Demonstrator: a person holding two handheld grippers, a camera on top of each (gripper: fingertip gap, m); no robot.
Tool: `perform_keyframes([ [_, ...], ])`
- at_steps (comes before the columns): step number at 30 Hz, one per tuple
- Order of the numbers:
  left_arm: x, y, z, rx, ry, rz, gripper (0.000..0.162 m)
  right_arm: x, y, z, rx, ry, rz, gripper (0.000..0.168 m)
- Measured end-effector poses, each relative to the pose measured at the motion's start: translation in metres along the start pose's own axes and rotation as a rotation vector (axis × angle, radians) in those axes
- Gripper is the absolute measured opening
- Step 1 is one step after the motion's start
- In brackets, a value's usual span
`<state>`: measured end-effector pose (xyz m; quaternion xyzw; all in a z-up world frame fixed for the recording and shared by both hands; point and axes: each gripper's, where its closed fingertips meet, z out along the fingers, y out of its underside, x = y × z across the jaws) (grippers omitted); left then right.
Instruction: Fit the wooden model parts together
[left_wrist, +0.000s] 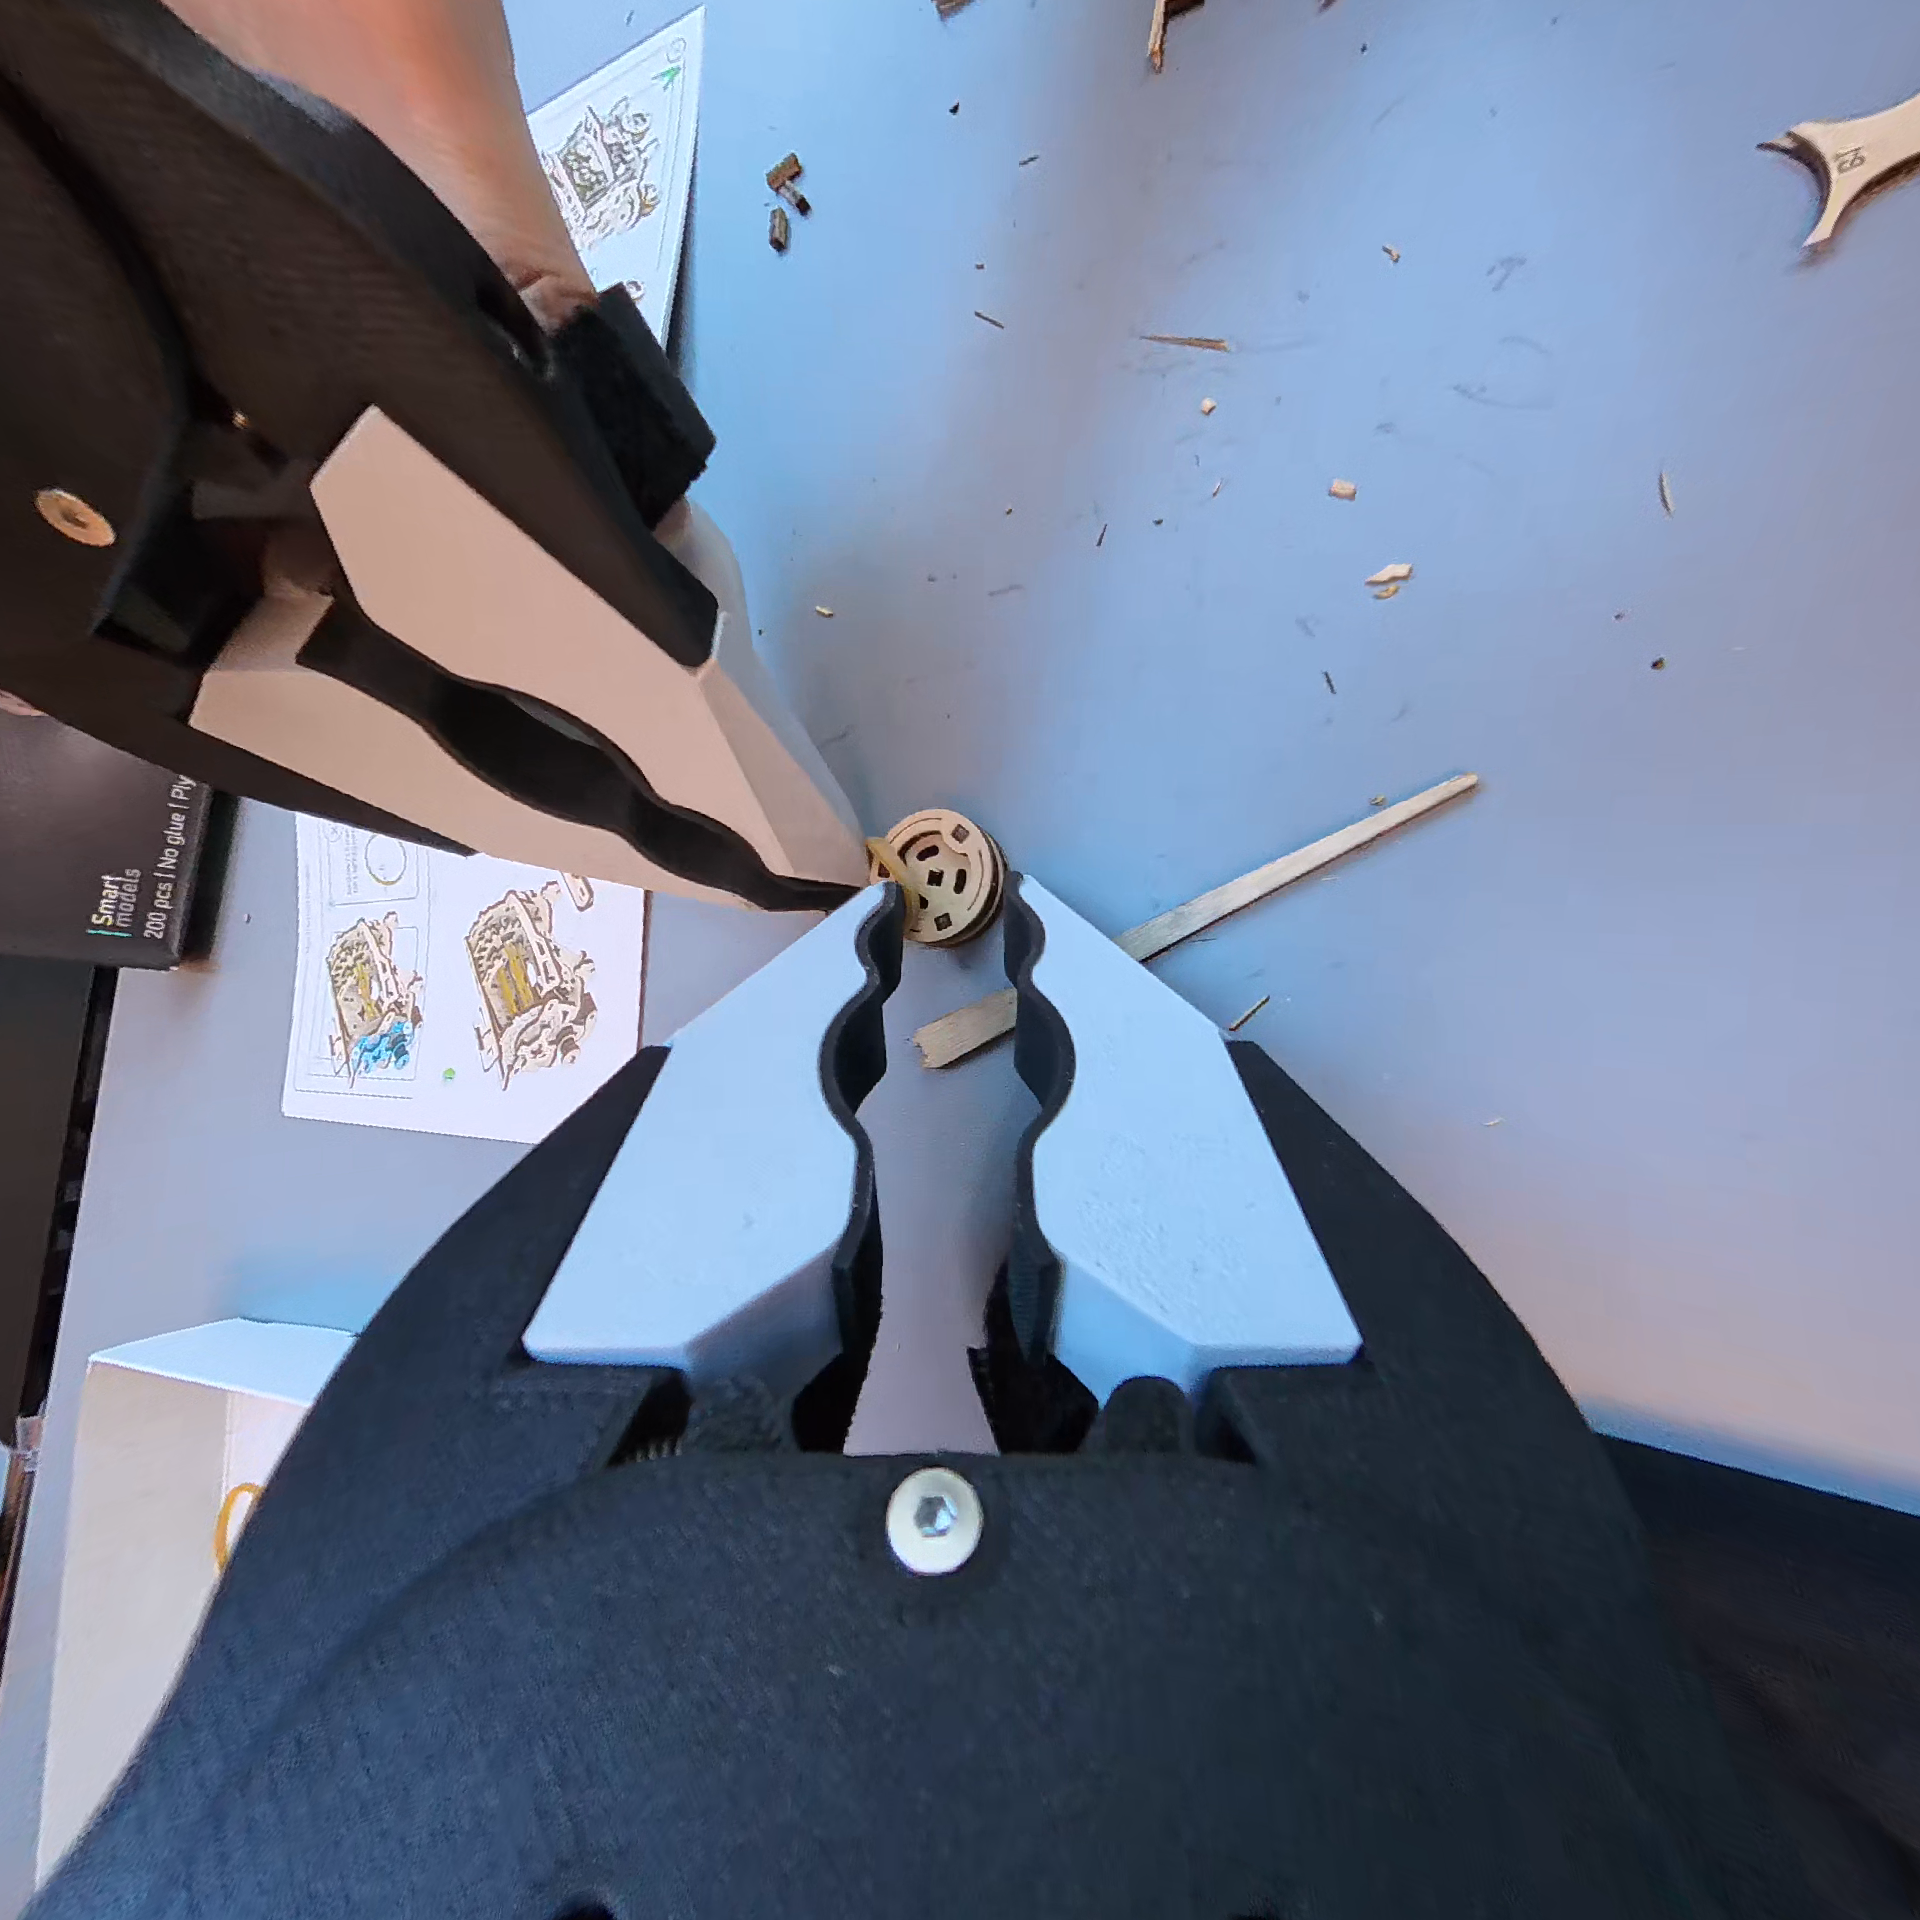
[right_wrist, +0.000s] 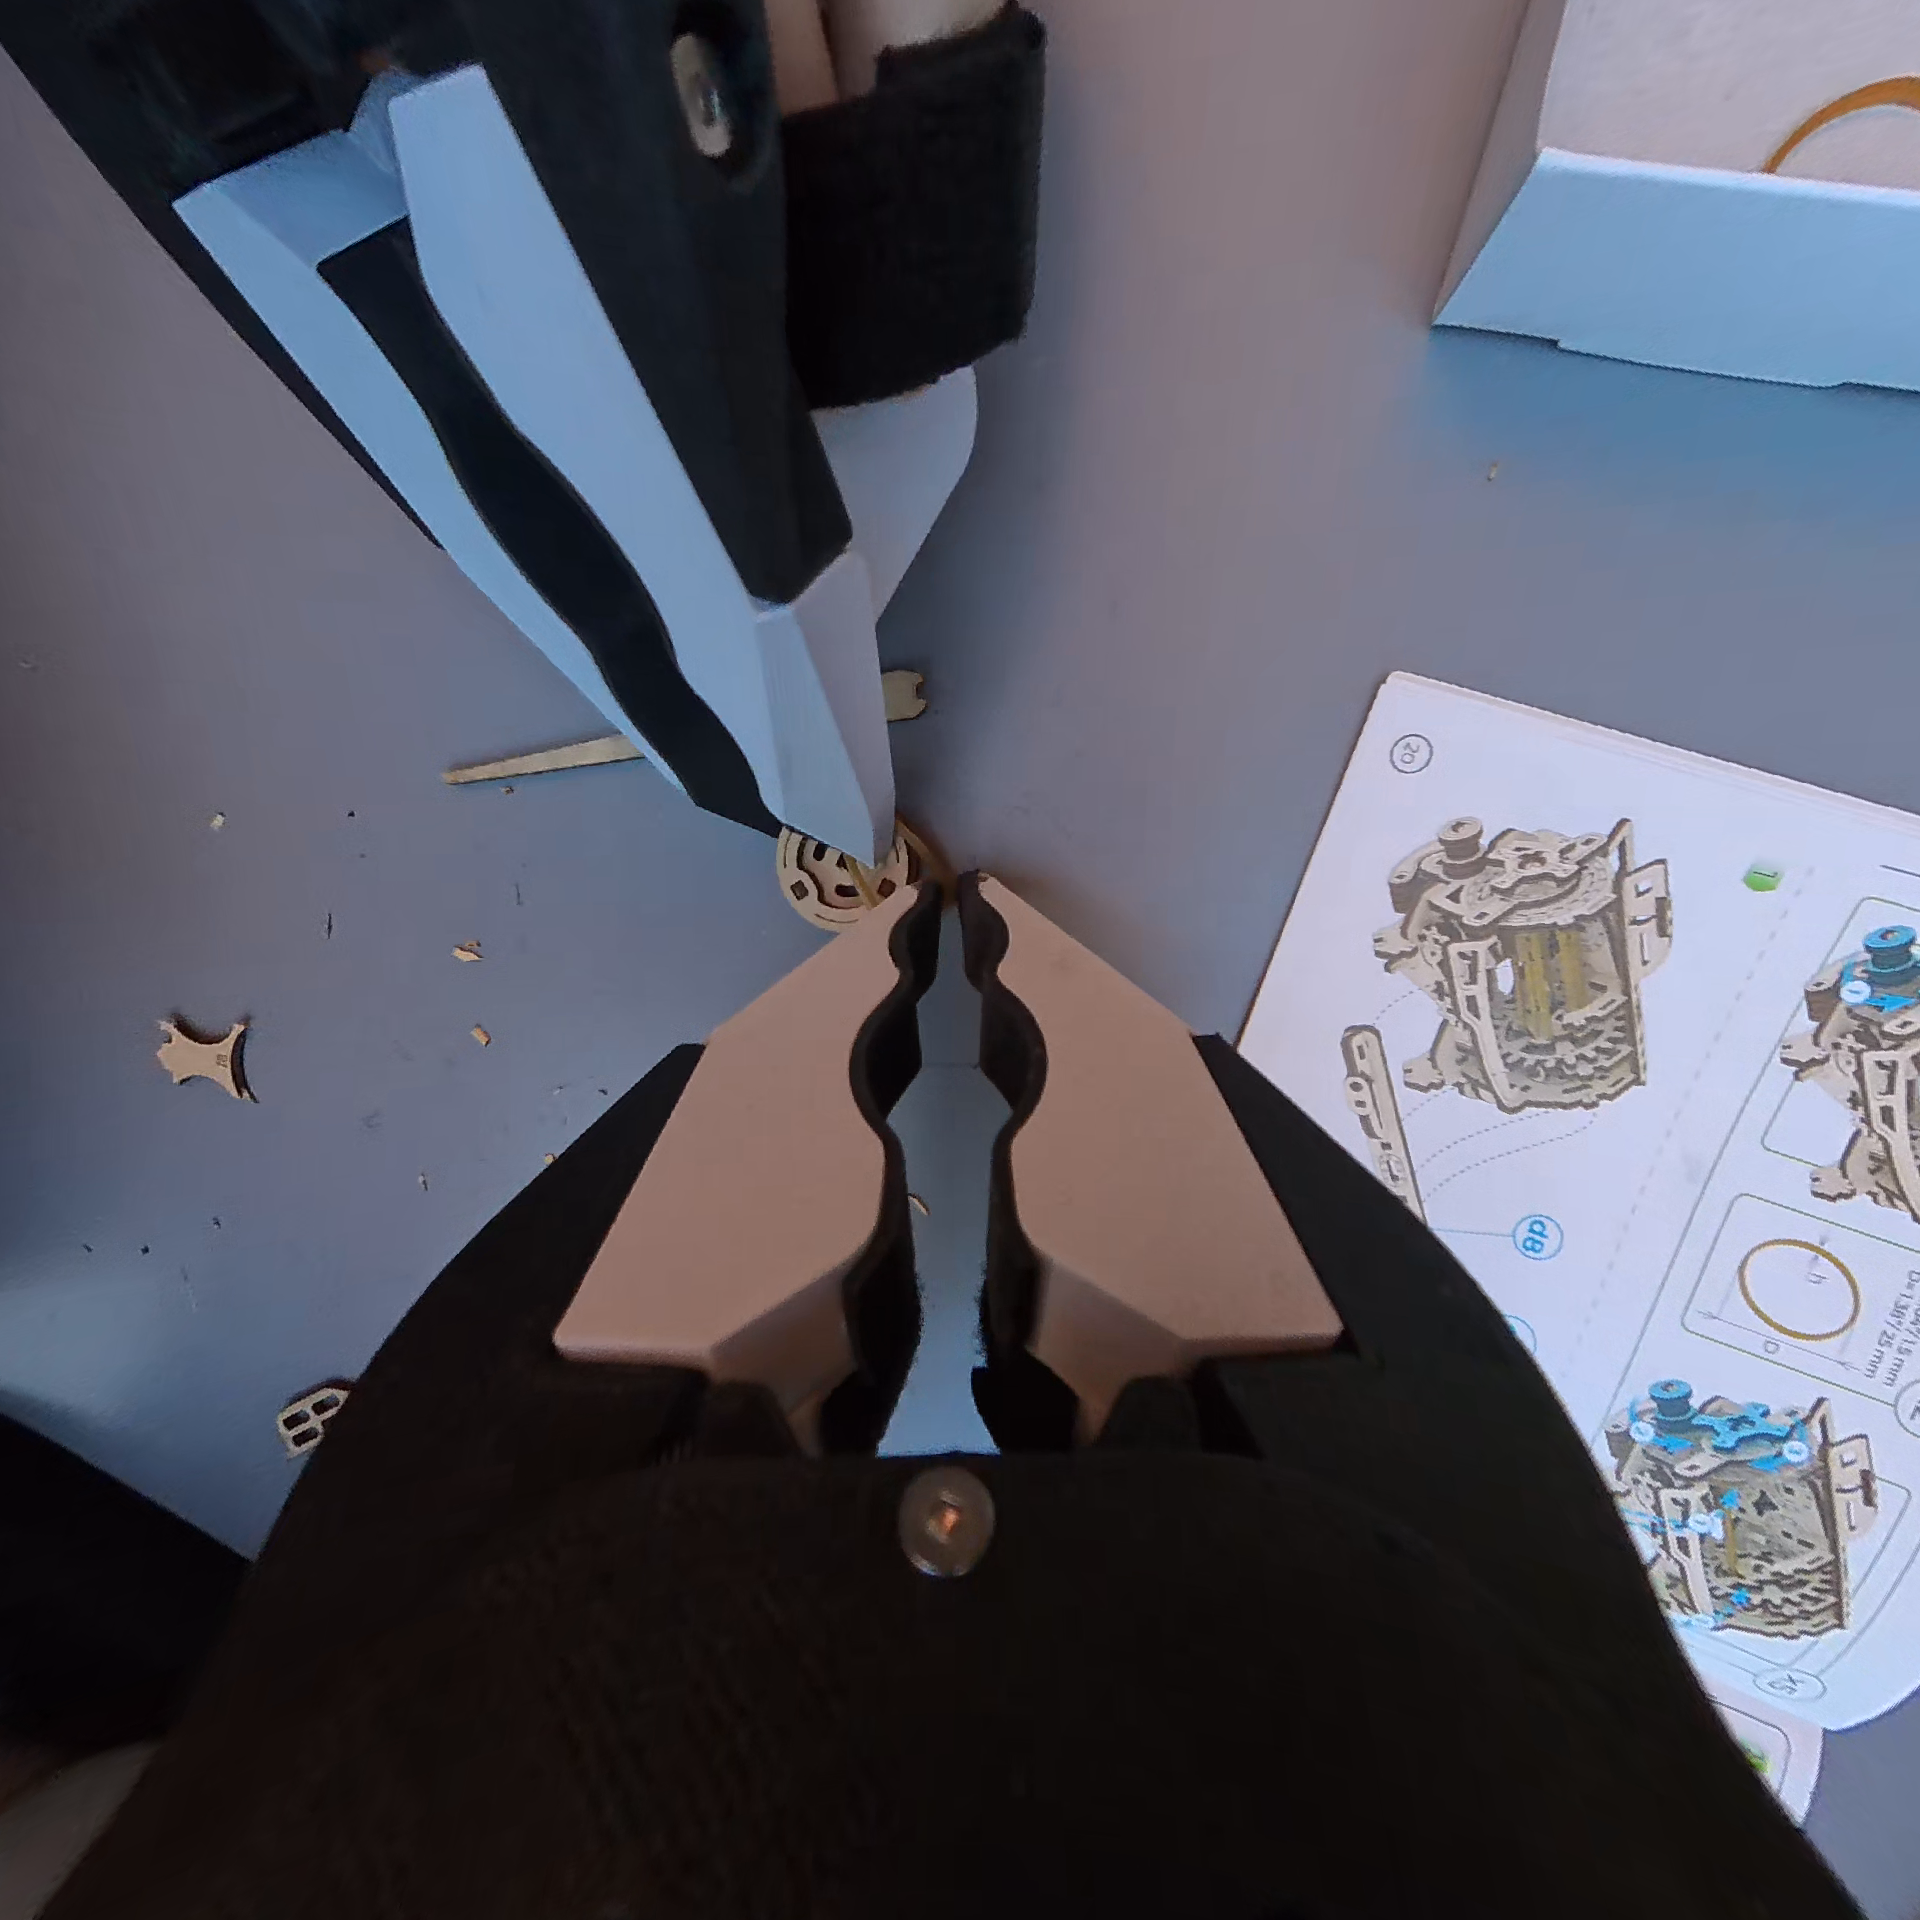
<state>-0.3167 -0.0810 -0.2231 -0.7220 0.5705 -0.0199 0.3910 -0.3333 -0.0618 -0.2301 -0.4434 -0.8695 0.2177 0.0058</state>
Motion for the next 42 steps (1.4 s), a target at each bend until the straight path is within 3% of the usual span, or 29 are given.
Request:
perform_keyframes([
  [14,-0.009,0.003,0.000,0.041,-0.024,-0.098,0.029,0.002,-0.003,0.000,0.016,0.053,-0.086,0.015],
  [24,-0.011,0.004,0.000,0.055,-0.040,-0.117,0.026,0.007,-0.009,-0.004,0.070,0.062,-0.046,0.022],
  [32,-0.012,0.012,-0.008,0.034,-0.036,-0.248,0.040,0.003,-0.008,-0.006,0.110,0.039,-0.033,0.023],
  [37,-0.018,0.012,-0.013,0.034,-0.071,-0.296,0.035,0.006,-0.006,-0.005,0.146,0.009,-0.021,0.021],
  [42,-0.011,0.021,-0.010,-0.014,-0.023,-0.281,0.020,0.003,-0.007,-0.005,0.193,-0.058,-0.002,0.013],
])
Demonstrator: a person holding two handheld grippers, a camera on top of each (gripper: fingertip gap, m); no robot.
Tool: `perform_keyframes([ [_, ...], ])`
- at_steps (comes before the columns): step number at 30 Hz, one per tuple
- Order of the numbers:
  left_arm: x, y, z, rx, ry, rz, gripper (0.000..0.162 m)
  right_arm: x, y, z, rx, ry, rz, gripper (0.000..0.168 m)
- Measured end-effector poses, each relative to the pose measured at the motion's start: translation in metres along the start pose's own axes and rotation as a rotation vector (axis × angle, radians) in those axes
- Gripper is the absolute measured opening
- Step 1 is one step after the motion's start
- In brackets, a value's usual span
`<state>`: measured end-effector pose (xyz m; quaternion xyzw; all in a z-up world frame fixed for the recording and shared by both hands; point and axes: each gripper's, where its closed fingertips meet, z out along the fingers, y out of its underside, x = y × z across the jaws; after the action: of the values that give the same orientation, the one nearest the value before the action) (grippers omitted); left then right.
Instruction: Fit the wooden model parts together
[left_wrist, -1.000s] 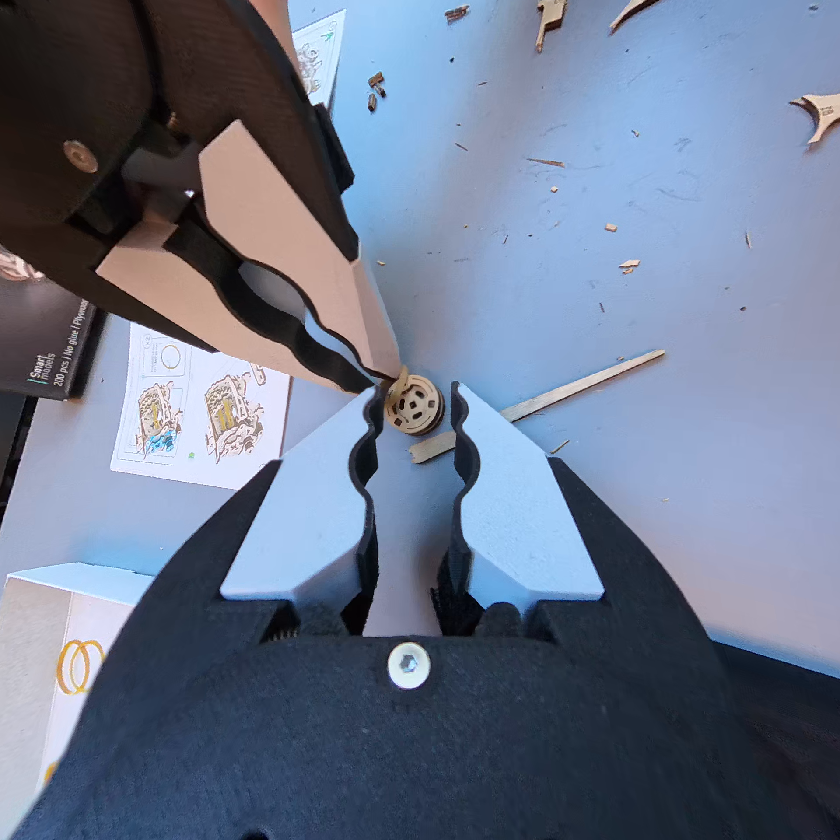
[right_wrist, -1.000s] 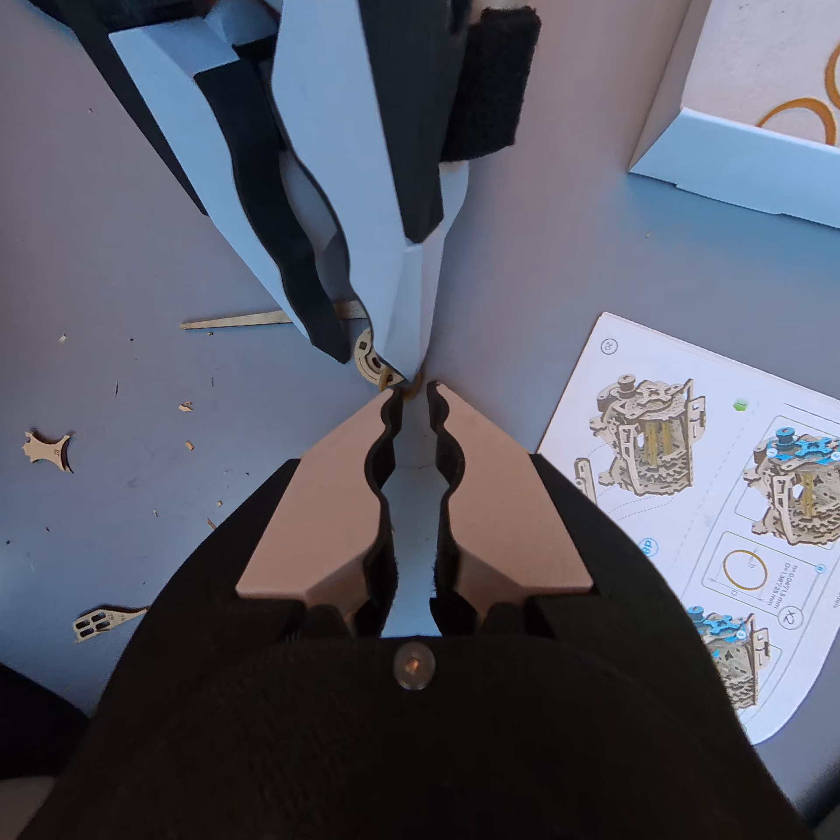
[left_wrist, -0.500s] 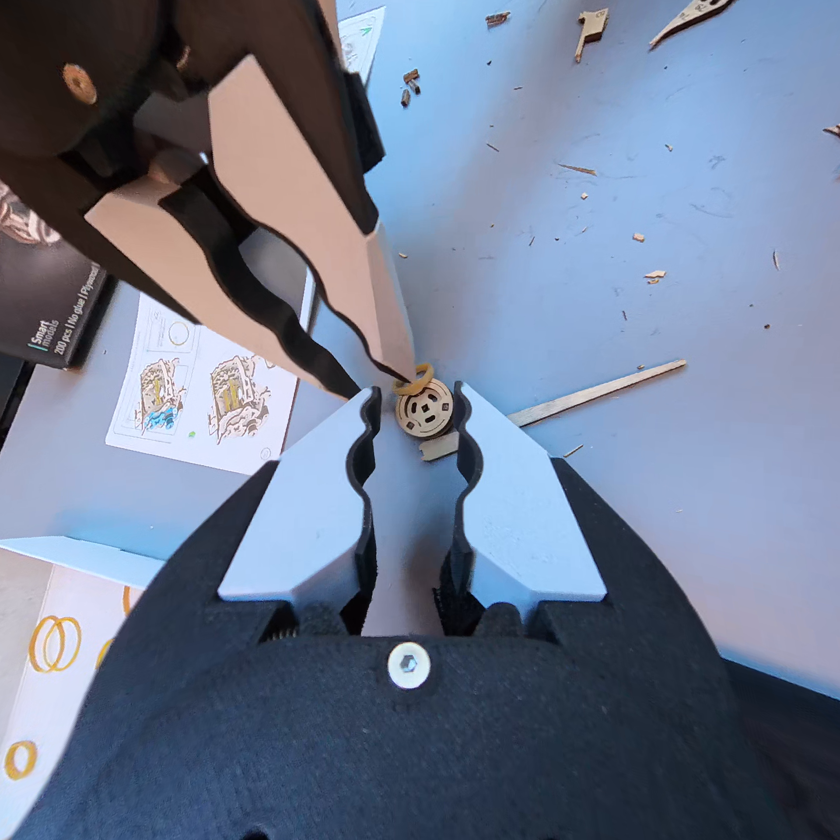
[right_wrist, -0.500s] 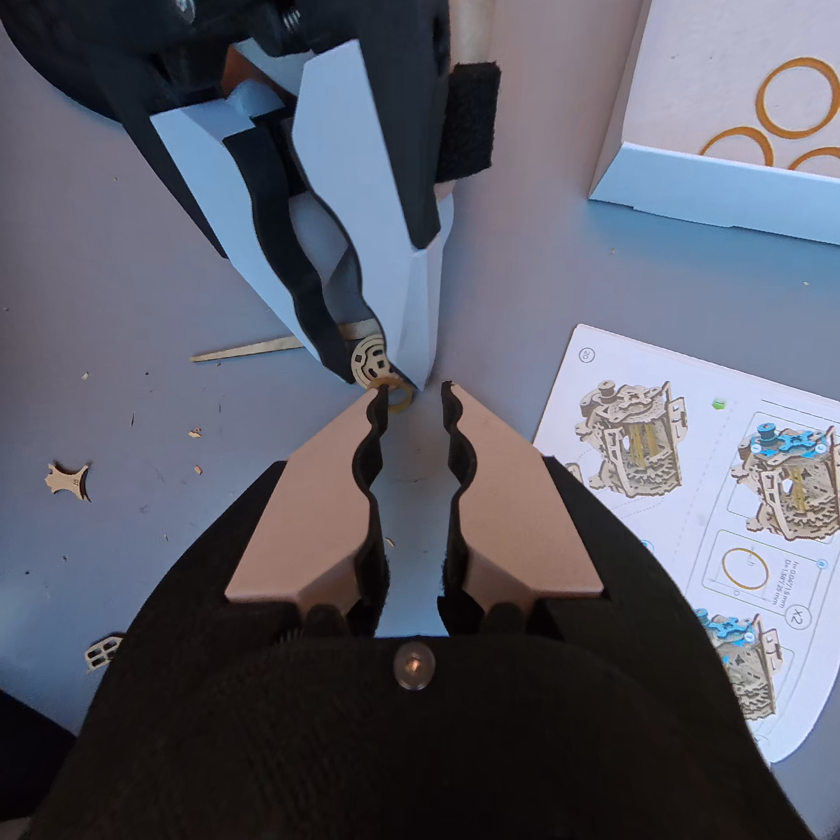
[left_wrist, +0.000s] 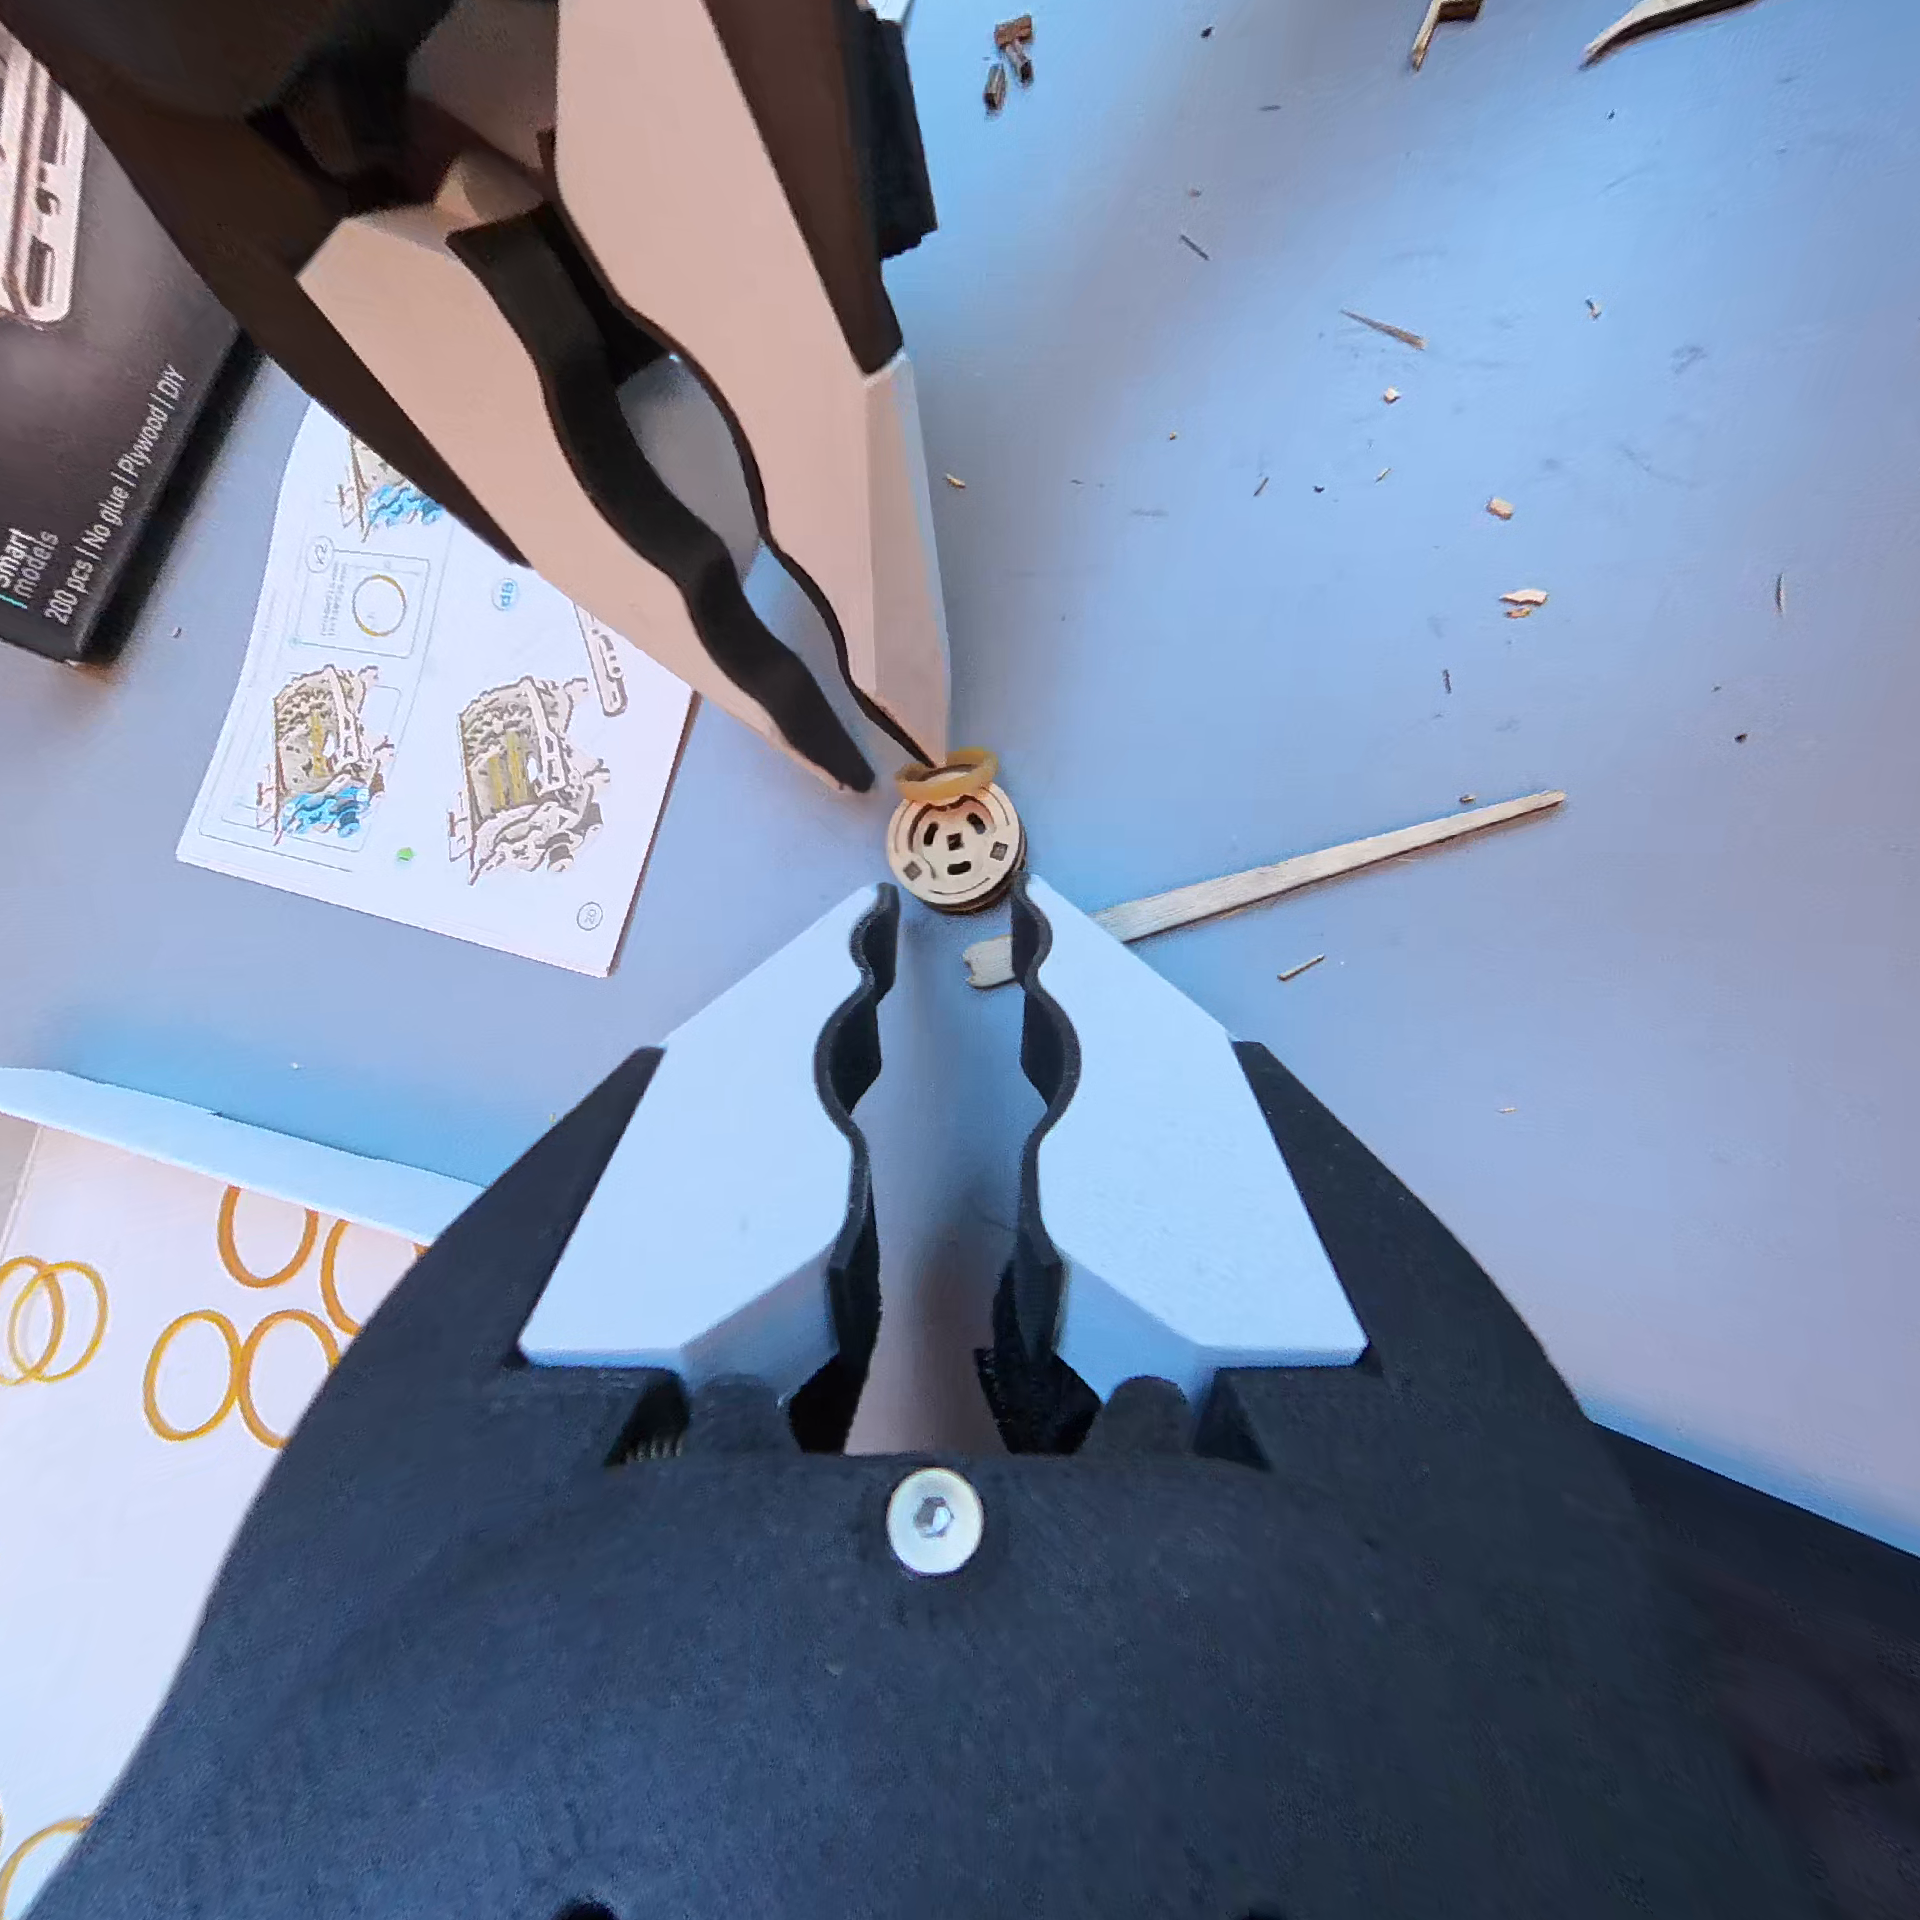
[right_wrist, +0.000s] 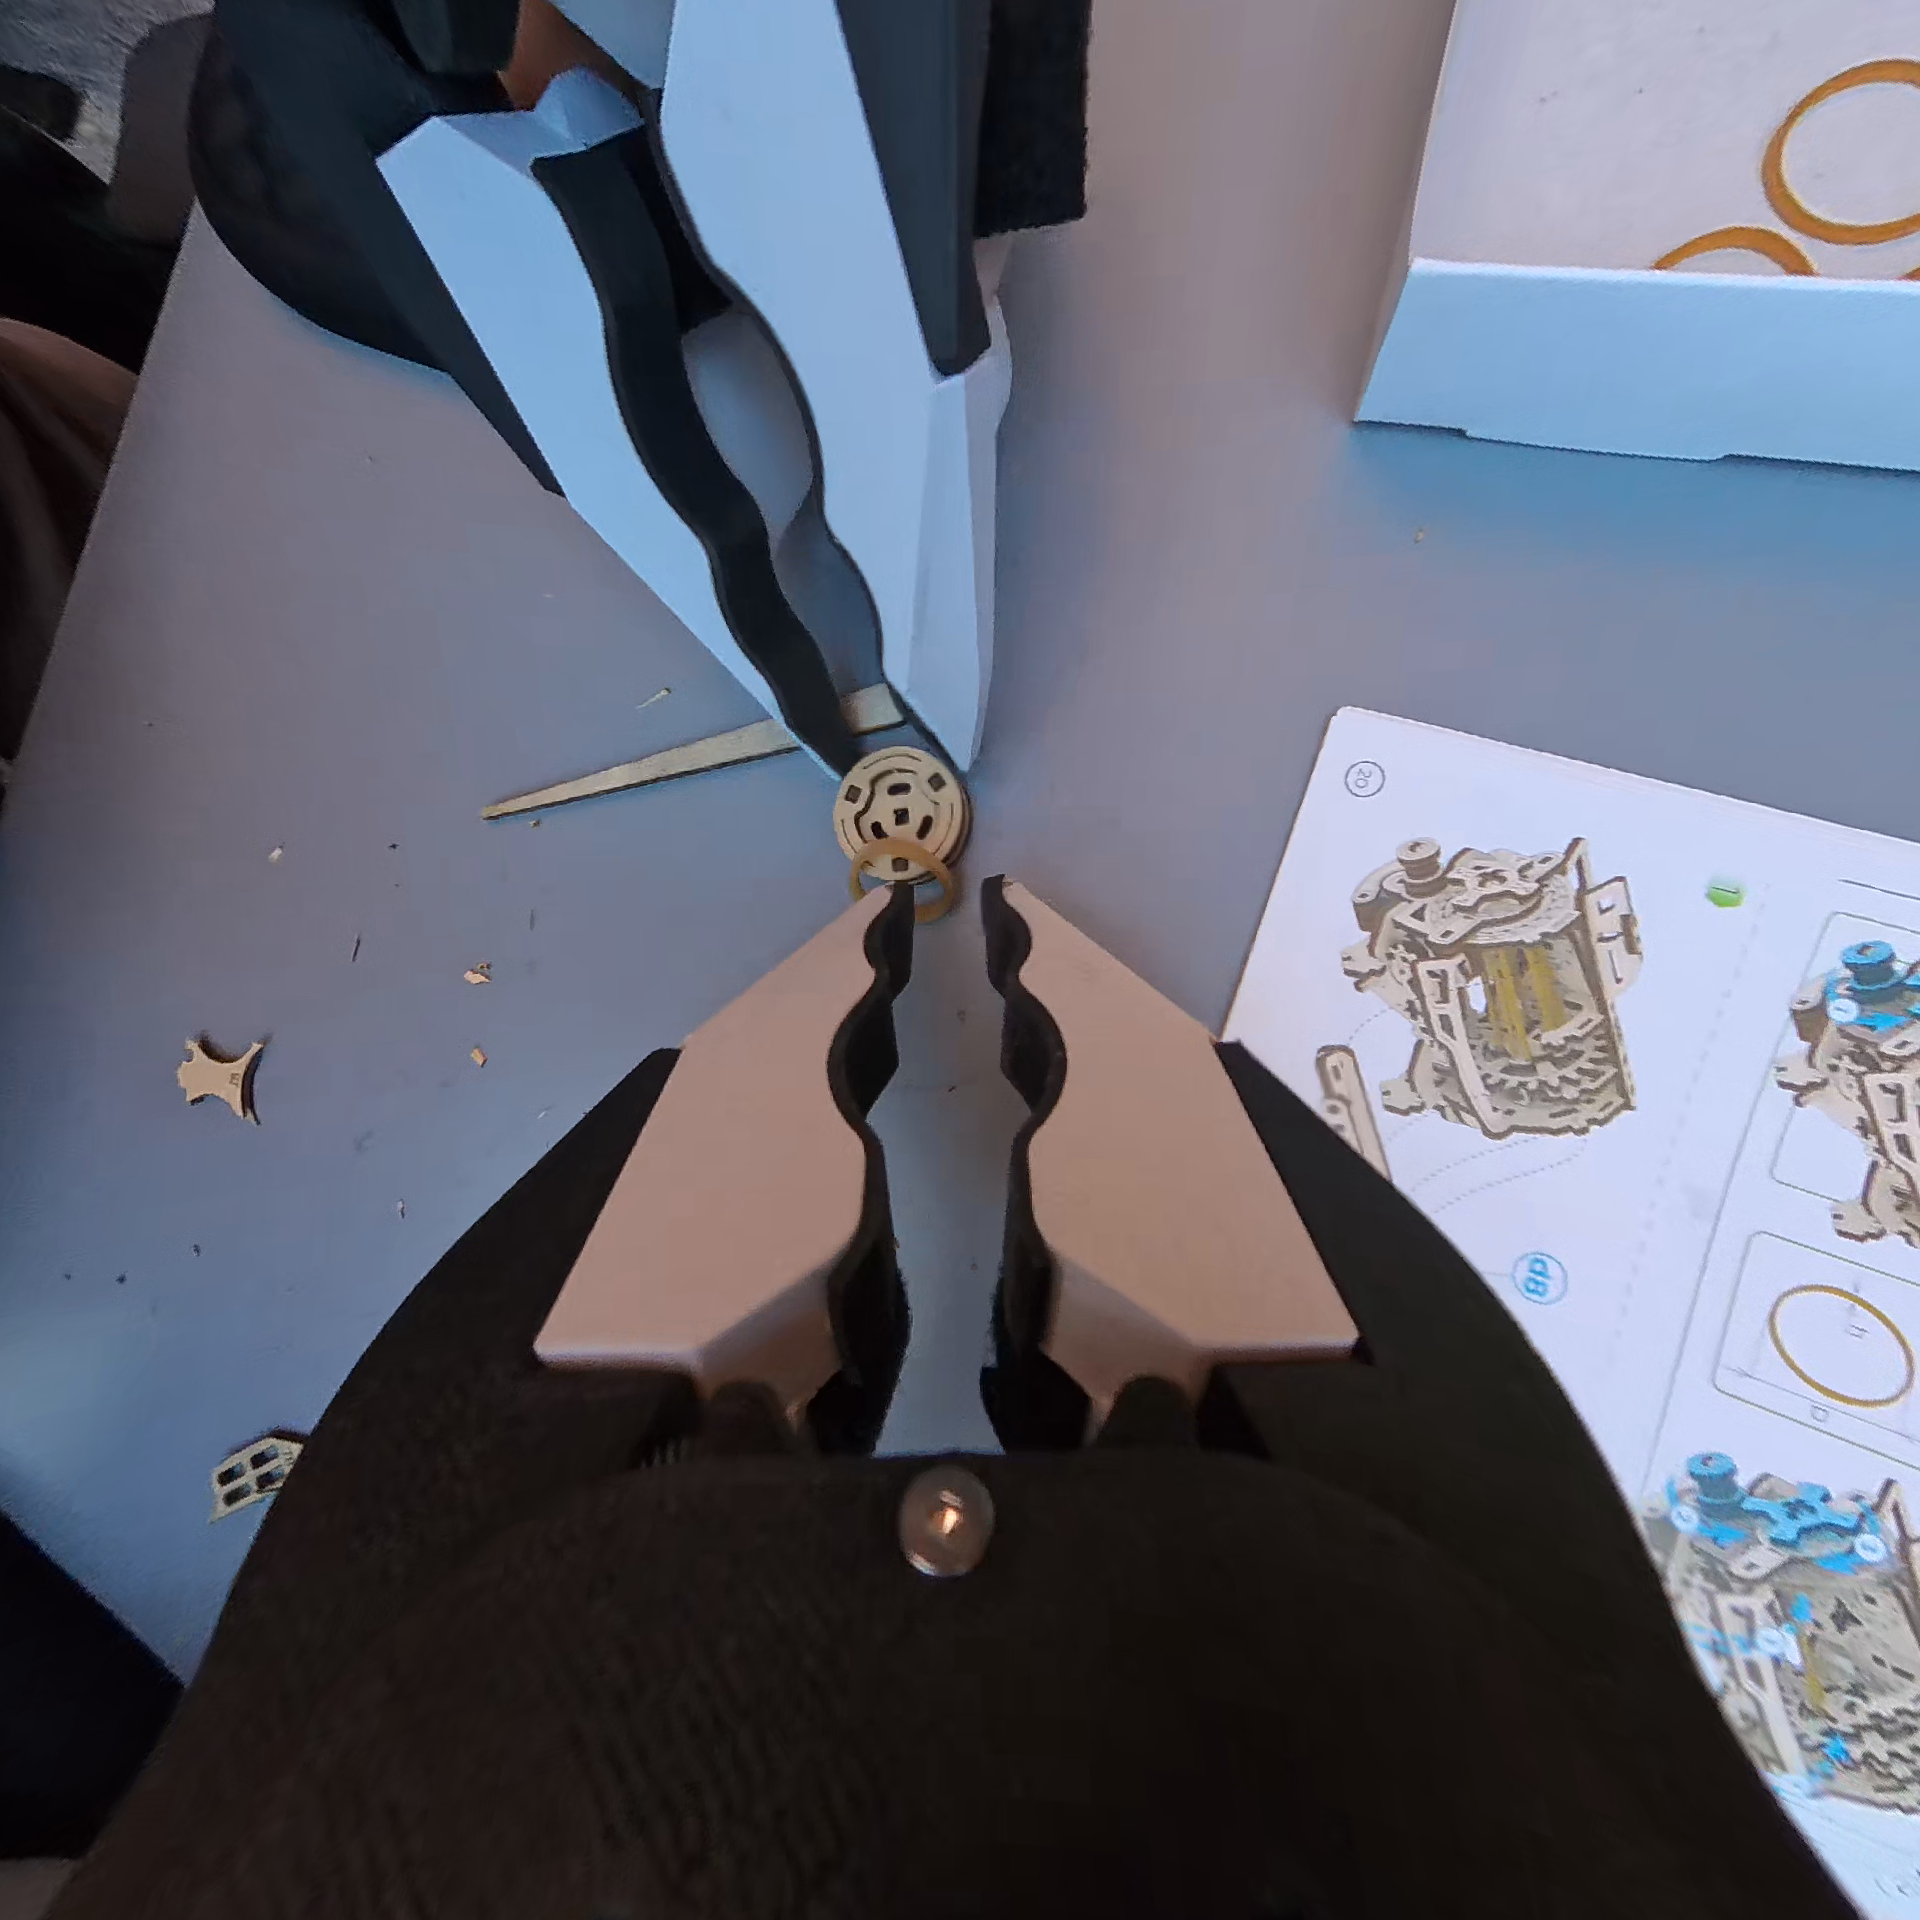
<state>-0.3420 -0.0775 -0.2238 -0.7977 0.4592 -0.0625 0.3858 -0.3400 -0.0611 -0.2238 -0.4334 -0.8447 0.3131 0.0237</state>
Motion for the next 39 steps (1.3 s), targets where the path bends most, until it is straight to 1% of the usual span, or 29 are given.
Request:
perform_keyframes([
  [2,-0.001,0.000,0.001,-0.004,-0.001,0.008,0.016,0.000,0.001,0.001,0.008,-0.022,0.013,0.009],
  [4,-0.001,0.000,0.001,-0.003,0.007,0.003,0.016,-0.002,0.001,0.000,0.022,-0.050,0.028,0.001],
  [9,-0.003,0.001,0.003,-0.007,0.010,-0.040,0.014,-0.003,-0.002,-0.005,0.082,-0.071,0.084,0.001],
  [12,-0.007,0.001,0.001,-0.010,-0.007,-0.077,0.016,-0.002,0.000,-0.004,0.092,-0.044,0.087,0.001],
  [13,-0.007,0.000,-0.001,-0.006,-0.005,-0.099,0.019,-0.003,0.000,-0.003,0.090,-0.044,0.088,0.001],
  [16,-0.007,-0.001,-0.005,-0.012,0.027,-0.215,0.029,-0.001,0.002,-0.001,0.072,-0.015,0.103,0.009],
  [17,-0.010,-0.001,-0.007,-0.011,0.023,-0.265,0.029,-0.001,0.001,-0.001,0.071,-0.013,0.106,0.009],
  [19,-0.011,-0.004,-0.012,0.001,0.040,-0.363,0.033,-0.001,0.000,-0.003,0.077,0.008,0.105,0.005],
  [21,-0.012,-0.003,-0.016,-0.006,0.038,-0.450,0.035,-0.005,-0.002,-0.006,0.086,-0.005,0.096,0.000],
  [23,-0.011,0.001,-0.016,-0.031,0.021,-0.535,0.043,-0.005,-0.002,-0.006,0.081,-0.002,0.091,0.000],
  [25,-0.008,0.004,-0.012,-0.060,0.009,-0.614,0.050,-0.006,0.000,-0.005,0.071,0.001,0.071,0.004],
  [28,-0.007,0.002,-0.009,-0.055,-0.032,-0.699,0.054,-0.002,0.000,-0.005,0.078,0.025,0.044,0.013],
  [31,-0.008,0.002,-0.007,-0.091,-0.091,-0.718,0.054,-0.002,-0.001,-0.003,0.099,-0.006,0.061,0.014],
  [33,-0.006,0.001,-0.005,-0.111,-0.106,-0.711,0.051,-0.004,0.000,-0.001,0.089,-0.024,0.055,0.001],
  [36,0.002,-0.002,-0.001,-0.116,-0.078,-0.734,0.045,-0.005,0.000,-0.002,0.082,-0.011,0.042,0.000],
  [39,0.003,-0.002,0.000,-0.111,-0.084,-0.738,0.041,-0.009,-0.004,-0.005,0.086,-0.012,0.048,0.000],
])
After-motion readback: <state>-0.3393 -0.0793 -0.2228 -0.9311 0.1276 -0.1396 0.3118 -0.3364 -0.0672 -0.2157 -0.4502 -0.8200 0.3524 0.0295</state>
